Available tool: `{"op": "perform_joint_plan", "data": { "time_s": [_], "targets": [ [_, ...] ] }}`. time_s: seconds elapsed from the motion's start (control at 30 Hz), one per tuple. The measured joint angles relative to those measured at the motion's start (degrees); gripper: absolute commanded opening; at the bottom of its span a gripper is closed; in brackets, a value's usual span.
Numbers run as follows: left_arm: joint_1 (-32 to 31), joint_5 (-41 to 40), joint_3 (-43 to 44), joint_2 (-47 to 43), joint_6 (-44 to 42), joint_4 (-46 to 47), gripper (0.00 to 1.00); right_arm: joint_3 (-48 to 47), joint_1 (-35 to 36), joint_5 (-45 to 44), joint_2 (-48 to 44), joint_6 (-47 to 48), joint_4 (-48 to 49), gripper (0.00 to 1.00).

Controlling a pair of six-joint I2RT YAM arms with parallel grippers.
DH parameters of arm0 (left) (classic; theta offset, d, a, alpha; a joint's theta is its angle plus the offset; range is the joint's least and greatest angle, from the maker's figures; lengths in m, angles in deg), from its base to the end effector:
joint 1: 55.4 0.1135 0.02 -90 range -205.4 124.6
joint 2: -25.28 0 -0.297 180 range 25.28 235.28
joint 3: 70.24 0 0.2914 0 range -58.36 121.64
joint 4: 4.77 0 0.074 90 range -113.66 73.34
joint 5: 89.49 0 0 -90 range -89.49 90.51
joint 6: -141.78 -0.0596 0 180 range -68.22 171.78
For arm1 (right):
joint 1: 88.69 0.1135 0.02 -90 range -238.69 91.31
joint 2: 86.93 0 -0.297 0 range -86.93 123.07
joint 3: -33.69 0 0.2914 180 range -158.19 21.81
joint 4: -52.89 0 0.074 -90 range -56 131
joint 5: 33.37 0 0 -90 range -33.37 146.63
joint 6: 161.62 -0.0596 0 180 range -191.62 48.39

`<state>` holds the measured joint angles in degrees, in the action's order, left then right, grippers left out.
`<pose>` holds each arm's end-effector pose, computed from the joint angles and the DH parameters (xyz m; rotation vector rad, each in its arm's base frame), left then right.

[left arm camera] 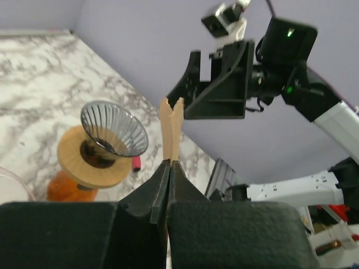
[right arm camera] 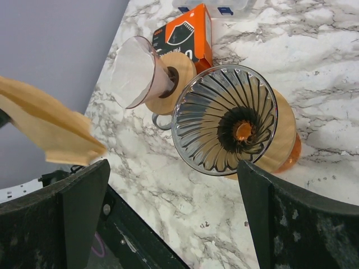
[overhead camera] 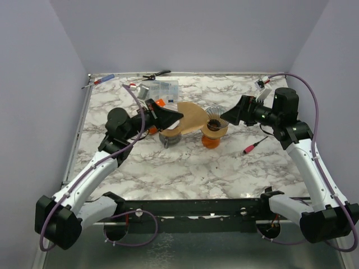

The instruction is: Place the coffee filter in the dripper

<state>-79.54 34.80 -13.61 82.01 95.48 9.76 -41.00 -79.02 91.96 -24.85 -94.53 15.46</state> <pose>0.2307 -0.1402 0.3920 0.3112 1.4744 -1.3663 0.2669 0.0804 0.3881 -0.1749 2.0452 0.9755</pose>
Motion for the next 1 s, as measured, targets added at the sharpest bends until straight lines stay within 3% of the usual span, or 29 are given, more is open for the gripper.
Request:
{"op": "perform_joint_plan", "data": {
  "time_s": [0.23, 0.47, 0.73, 1.0],
  "targets": [
    [-11.67, -1.40, 5.46, 9.51, -11.13, -12.74, 0.00, 0.00, 0.00, -0.83, -1.38, 0.48, -1.11, 1.00],
    [-17.35, -4.79, 5.92, 10.01, -25.33, -21.99, 0.00, 0.00, 0.00, -0.07, -1.77, 1.33, -1.09, 1.00],
    [-17.53, -3.52, -0.76, 2.25, -39.89, -20.72, 0.00, 2.73, 0.00, 10.01, -1.60, 2.62, 2.58, 1.00],
    [-17.57, -0.46, -9.07, -4.04, -48.09, -14.29, 0.00, 5.25, 0.00, 23.06, -0.92, 3.26, 7.58, 0.97]
  ]
}}
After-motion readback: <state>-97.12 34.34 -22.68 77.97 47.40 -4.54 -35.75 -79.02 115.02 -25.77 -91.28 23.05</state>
